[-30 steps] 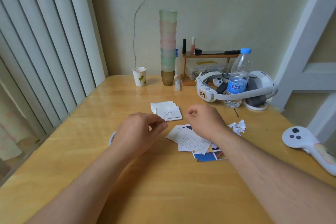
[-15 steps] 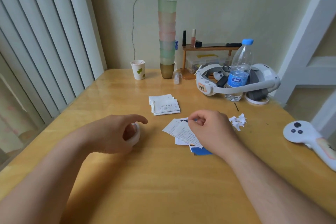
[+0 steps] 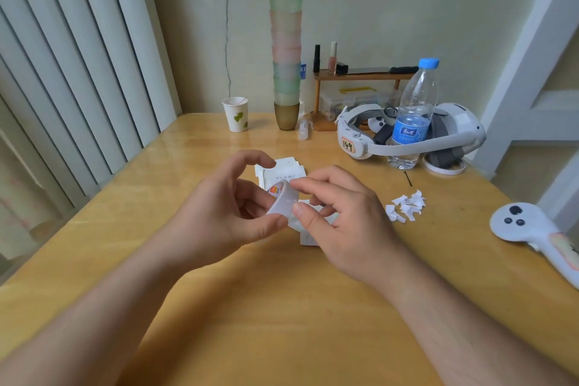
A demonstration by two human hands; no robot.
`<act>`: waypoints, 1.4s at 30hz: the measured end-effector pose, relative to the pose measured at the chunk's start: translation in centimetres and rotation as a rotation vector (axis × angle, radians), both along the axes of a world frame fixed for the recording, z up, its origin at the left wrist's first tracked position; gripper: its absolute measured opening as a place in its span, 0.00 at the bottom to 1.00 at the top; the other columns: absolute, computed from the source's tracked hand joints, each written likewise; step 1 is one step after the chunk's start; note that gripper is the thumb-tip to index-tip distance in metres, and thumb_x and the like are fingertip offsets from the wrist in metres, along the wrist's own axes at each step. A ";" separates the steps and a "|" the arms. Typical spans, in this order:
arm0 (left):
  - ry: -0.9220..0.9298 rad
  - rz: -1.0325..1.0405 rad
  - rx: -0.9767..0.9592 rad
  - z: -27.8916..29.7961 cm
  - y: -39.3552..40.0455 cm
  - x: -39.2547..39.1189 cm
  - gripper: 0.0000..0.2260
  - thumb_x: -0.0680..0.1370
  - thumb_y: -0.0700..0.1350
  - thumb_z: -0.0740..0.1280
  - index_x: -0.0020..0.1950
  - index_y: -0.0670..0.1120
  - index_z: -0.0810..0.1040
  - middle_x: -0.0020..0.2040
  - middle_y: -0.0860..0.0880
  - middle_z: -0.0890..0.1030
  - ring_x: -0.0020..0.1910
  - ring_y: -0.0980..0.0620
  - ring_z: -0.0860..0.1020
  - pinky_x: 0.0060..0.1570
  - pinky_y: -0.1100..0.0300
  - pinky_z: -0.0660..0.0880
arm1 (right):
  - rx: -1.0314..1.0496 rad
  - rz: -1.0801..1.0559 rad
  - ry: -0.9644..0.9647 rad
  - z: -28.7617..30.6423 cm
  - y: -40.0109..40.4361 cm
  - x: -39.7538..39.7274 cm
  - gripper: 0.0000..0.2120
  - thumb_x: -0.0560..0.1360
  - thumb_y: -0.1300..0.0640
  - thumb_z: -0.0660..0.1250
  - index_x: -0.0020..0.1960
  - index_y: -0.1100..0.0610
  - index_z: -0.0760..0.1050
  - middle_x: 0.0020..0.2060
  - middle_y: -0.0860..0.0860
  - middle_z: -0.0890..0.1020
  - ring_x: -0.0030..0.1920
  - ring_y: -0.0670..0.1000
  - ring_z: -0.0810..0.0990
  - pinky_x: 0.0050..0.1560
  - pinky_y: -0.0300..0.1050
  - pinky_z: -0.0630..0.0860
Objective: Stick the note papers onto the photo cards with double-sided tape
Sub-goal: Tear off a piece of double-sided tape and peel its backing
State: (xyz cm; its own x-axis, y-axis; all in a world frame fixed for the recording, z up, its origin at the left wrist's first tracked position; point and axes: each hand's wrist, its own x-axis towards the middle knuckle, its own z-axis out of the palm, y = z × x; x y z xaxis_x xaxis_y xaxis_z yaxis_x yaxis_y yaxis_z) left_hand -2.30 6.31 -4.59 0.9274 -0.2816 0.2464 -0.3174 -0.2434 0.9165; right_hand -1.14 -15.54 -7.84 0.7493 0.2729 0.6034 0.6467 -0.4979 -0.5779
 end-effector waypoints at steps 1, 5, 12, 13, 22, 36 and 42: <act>-0.008 -0.001 -0.002 0.0 -0.1 -0.1 0.27 0.72 0.37 0.80 0.62 0.57 0.73 0.44 0.42 0.87 0.37 0.46 0.81 0.42 0.50 0.80 | -0.017 -0.001 -0.016 0.0 0.1 0.0 0.15 0.80 0.51 0.68 0.65 0.50 0.82 0.56 0.40 0.77 0.54 0.45 0.78 0.49 0.44 0.79; -0.033 0.022 -0.003 0.0 -0.2 -0.3 0.25 0.72 0.38 0.80 0.61 0.55 0.72 0.44 0.43 0.87 0.37 0.47 0.81 0.41 0.50 0.79 | -0.013 -0.003 -0.080 0.1 0.2 -0.1 0.14 0.79 0.53 0.70 0.63 0.52 0.84 0.54 0.43 0.79 0.52 0.44 0.78 0.47 0.43 0.78; -0.093 0.022 0.077 -0.5 -0.4 -0.3 0.25 0.73 0.39 0.80 0.62 0.55 0.72 0.44 0.46 0.86 0.39 0.44 0.81 0.43 0.55 0.79 | 0.131 0.005 0.062 0.4 0.7 -0.3 0.06 0.74 0.60 0.78 0.48 0.51 0.86 0.47 0.41 0.82 0.46 0.48 0.82 0.45 0.39 0.79; -0.108 0.023 0.098 -0.6 -0.4 -0.3 0.25 0.73 0.39 0.80 0.62 0.56 0.73 0.44 0.47 0.86 0.40 0.44 0.81 0.43 0.57 0.78 | 0.160 0.012 0.094 0.4 0.8 -0.3 0.06 0.74 0.61 0.78 0.46 0.51 0.86 0.45 0.42 0.82 0.46 0.48 0.82 0.45 0.39 0.79; -0.120 0.018 0.146 -1.0 -0.5 -0.2 0.20 0.75 0.41 0.79 0.61 0.56 0.76 0.46 0.49 0.87 0.41 0.47 0.81 0.45 0.50 0.80 | 0.177 0.019 0.128 0.5 0.8 -0.7 0.14 0.75 0.63 0.76 0.52 0.45 0.83 0.40 0.43 0.81 0.42 0.47 0.80 0.43 0.35 0.76; -0.056 0.124 0.119 -1.8 -1.4 -0.2 0.04 0.79 0.44 0.74 0.45 0.49 0.82 0.33 0.51 0.82 0.29 0.53 0.73 0.31 0.59 0.71 | -0.004 -0.019 0.037 0.7 0.7 -0.9 0.10 0.77 0.60 0.73 0.54 0.47 0.83 0.40 0.43 0.78 0.44 0.47 0.78 0.42 0.37 0.75; -0.128 0.115 0.200 -1.8 -1.4 -0.2 0.05 0.81 0.44 0.72 0.46 0.51 0.81 0.35 0.47 0.82 0.34 0.42 0.75 0.33 0.59 0.71 | 0.047 -0.054 0.109 0.6 0.7 -0.8 0.10 0.75 0.55 0.77 0.54 0.44 0.82 0.44 0.42 0.74 0.44 0.47 0.77 0.46 0.44 0.79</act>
